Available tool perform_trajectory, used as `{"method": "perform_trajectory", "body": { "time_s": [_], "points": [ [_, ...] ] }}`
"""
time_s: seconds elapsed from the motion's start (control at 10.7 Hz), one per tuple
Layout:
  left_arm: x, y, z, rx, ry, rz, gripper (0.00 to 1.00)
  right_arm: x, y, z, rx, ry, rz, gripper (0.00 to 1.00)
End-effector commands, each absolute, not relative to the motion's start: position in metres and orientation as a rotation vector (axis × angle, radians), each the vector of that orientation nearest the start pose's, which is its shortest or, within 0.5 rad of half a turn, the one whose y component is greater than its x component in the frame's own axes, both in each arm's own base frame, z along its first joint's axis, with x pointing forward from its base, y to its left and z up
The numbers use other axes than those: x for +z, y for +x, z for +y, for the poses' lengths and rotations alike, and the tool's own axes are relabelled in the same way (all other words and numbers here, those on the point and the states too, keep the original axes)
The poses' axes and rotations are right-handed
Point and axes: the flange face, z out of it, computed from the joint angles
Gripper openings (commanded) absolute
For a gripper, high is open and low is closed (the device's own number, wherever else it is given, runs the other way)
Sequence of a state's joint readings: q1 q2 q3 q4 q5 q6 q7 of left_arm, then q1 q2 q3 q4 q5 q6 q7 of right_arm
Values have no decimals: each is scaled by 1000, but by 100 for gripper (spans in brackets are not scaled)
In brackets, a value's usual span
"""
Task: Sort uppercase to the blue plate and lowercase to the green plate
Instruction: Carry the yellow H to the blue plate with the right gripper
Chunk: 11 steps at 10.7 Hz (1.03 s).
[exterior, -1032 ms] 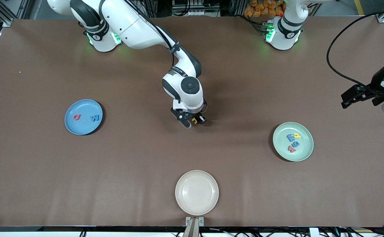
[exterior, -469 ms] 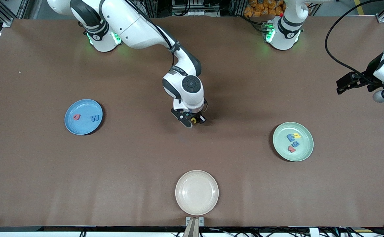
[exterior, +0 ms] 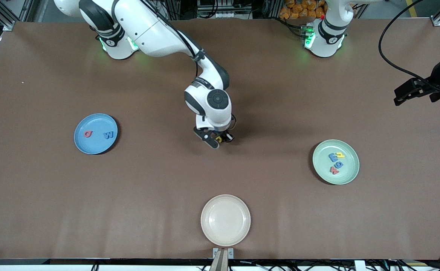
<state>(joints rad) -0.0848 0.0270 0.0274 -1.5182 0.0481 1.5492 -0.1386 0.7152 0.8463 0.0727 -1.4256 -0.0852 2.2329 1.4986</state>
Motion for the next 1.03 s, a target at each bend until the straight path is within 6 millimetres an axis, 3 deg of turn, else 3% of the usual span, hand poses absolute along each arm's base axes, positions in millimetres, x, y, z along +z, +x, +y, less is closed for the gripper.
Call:
{"method": "perform_trajectory", "body": {
  "time_s": [0.0,0.19,0.38,0.66,0.84,0.94],
  "points": [
    [645,562,-23,-26,-3125,-128,100,212,547,469,89,-3037,973,28],
    [646,566,-23,-31,-3125,-133,100,226,573,429,218,-3036,860,29],
    [640,568,-24,-3,-3115,-128,100,232,583,399,290,-3122,621,29],
    [638,567,-21,15,-3111,-134,100,242,616,314,412,-3215,307,28],
    [634,568,-26,36,-3122,-121,100,246,637,232,437,-3205,84,28],
    [633,569,-27,42,-3131,-123,100,254,638,214,437,-3199,-59,27]
  ]
}}
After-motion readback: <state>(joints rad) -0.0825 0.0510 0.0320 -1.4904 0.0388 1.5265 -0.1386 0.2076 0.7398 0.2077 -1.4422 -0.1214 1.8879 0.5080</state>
